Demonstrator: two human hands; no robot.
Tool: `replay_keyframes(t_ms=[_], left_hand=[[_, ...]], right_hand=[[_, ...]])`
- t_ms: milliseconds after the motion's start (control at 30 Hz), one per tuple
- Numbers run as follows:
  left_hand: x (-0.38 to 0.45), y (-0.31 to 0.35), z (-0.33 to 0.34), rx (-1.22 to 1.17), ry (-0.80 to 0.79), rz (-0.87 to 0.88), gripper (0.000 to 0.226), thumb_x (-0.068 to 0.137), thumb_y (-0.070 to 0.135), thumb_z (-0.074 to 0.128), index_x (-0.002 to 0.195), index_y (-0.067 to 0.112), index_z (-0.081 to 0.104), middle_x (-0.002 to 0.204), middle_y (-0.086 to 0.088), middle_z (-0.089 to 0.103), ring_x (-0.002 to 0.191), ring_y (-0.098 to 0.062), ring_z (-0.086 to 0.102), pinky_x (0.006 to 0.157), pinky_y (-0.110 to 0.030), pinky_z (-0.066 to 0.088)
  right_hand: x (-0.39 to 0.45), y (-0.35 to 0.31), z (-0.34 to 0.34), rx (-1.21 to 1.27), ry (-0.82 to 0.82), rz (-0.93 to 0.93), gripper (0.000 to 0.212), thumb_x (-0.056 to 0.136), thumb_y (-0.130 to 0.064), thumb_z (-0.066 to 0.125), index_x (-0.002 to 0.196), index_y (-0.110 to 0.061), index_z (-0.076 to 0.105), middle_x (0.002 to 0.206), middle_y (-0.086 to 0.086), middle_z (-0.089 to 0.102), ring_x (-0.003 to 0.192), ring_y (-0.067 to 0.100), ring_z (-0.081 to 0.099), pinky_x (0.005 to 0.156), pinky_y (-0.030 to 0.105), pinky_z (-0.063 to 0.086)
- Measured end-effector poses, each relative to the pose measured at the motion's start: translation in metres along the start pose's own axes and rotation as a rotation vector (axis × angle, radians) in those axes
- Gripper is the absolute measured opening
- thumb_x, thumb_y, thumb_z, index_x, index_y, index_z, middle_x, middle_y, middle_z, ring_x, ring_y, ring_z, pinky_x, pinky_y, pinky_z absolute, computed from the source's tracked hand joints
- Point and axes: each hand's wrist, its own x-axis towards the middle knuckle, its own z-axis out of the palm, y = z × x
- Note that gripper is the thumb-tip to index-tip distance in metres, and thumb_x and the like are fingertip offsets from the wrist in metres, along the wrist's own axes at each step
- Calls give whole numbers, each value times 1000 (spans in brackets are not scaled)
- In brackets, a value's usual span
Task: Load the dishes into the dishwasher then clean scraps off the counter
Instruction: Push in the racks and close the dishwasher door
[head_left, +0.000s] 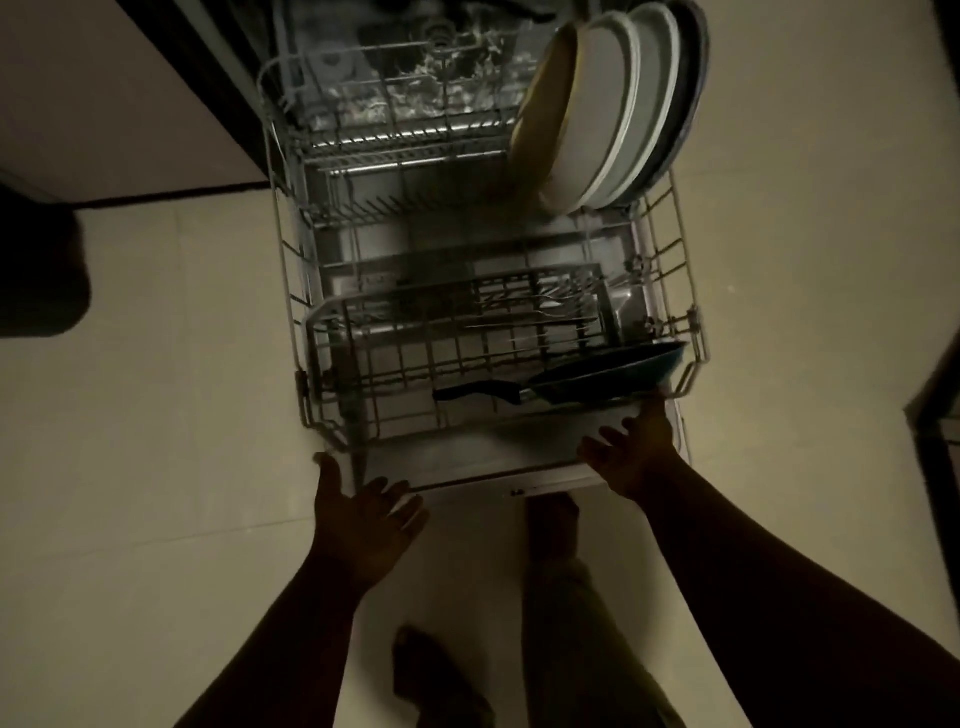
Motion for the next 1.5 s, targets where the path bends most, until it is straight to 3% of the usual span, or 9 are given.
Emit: replay_keyframes(t_ms=[167, 300, 433, 600, 800, 1067, 1167, 1367, 1500], left_hand=[[23, 2, 52, -84, 8, 119, 107, 67, 84, 45, 148, 15, 31, 146, -17, 40, 132, -39, 38, 106, -52, 33], [33, -6, 76, -246, -106, 251, 89, 74, 84, 41, 137, 21, 50, 131, -17, 57, 119, -38, 55, 95, -52, 48], [40, -1, 83, -404, -90, 309, 95, 60, 78, 65, 135, 22, 53, 139, -13, 52, 126, -36, 50, 102, -52, 41], [46, 50, 129, -361, -94, 324, 109, 42, 73, 79, 134, 20, 54, 133, -12, 56, 119, -35, 54, 82, -54, 53], [64, 126, 195, -181, -354, 438, 72, 74, 75, 50, 122, 22, 60, 106, -11, 67, 90, -29, 66, 69, -37, 57], [97, 228, 282, 201, -417, 643, 76, 78, 83, 34, 115, 21, 56, 109, -6, 53, 102, -24, 54, 86, -40, 49], [100, 241, 294, 315, -370, 684, 93, 80, 83, 24, 143, 17, 38, 138, -6, 48, 120, -25, 51, 90, -40, 44], [108, 191, 231, 195, -402, 483, 90, 81, 80, 25, 146, 18, 35, 143, -11, 47, 129, -33, 47, 100, -45, 42], [130, 108, 125, 91, -185, 303, 84, 82, 78, 30, 137, 18, 49, 134, -10, 55, 117, -31, 53, 95, -45, 41]], right_hand=[[7, -33, 5, 93, -145, 46, 79, 82, -77, 37, 138, -22, 46, 129, 14, 56, 111, 37, 54, 77, 42, 51], [10, -36, -2, 216, -249, 87, 70, 82, -69, 49, 136, -25, 51, 133, 15, 57, 119, 42, 53, 93, 55, 48], [14, -43, 6, 334, -251, 154, 99, 39, -66, 78, 128, -26, 60, 126, 18, 62, 117, 45, 55, 95, 55, 43], [17, -80, 61, 262, -361, 50, 100, 14, -71, 82, 99, -21, 76, 114, 15, 68, 106, 41, 63, 94, 49, 41], [61, -141, 149, 231, -559, -91, 86, 73, -85, 42, 134, -26, 54, 135, 12, 55, 127, 36, 48, 105, 49, 36], [102, -222, 271, -10, -763, -312, 92, 77, -84, 28, 141, -20, 46, 138, 13, 53, 126, 35, 49, 104, 47, 38], [110, -237, 289, -145, -659, -410, 96, 77, -86, 23, 138, -17, 47, 116, 6, 63, 121, 31, 48, 108, 49, 32], [107, -195, 239, -212, -593, -352, 87, 79, -81, 34, 139, -19, 45, 122, 7, 53, 108, 28, 51, 100, 45, 40], [114, -111, 131, -194, -461, -100, 60, 85, -72, 40, 106, -19, 60, 102, 10, 56, 89, 28, 54, 80, 39, 45]])
